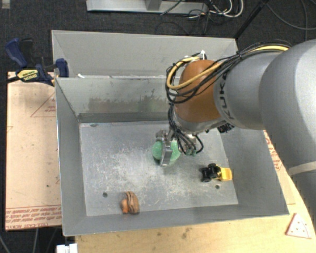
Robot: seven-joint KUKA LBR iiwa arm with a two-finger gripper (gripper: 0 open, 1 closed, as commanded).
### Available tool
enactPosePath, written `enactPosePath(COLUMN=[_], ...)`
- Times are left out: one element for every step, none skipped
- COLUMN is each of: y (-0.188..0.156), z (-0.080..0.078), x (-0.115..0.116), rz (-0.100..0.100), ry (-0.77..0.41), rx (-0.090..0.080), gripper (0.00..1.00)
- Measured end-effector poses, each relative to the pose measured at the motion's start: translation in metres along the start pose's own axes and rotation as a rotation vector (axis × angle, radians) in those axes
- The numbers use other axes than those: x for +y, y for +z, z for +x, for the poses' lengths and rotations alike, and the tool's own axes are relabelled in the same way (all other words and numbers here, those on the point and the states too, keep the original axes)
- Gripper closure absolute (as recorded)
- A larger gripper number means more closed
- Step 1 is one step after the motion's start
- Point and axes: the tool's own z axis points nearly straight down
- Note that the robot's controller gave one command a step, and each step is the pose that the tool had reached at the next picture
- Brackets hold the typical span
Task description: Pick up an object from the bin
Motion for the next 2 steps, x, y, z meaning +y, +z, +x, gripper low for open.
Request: enactPosePath(y=[0.0,-0.15], z=[0.0,0.006], x=[0.0,-0.005], rz=[0.0,0.0], ry=[0.0,0.015], rx=[0.0,-0.003], gripper=[1.0,1.0])
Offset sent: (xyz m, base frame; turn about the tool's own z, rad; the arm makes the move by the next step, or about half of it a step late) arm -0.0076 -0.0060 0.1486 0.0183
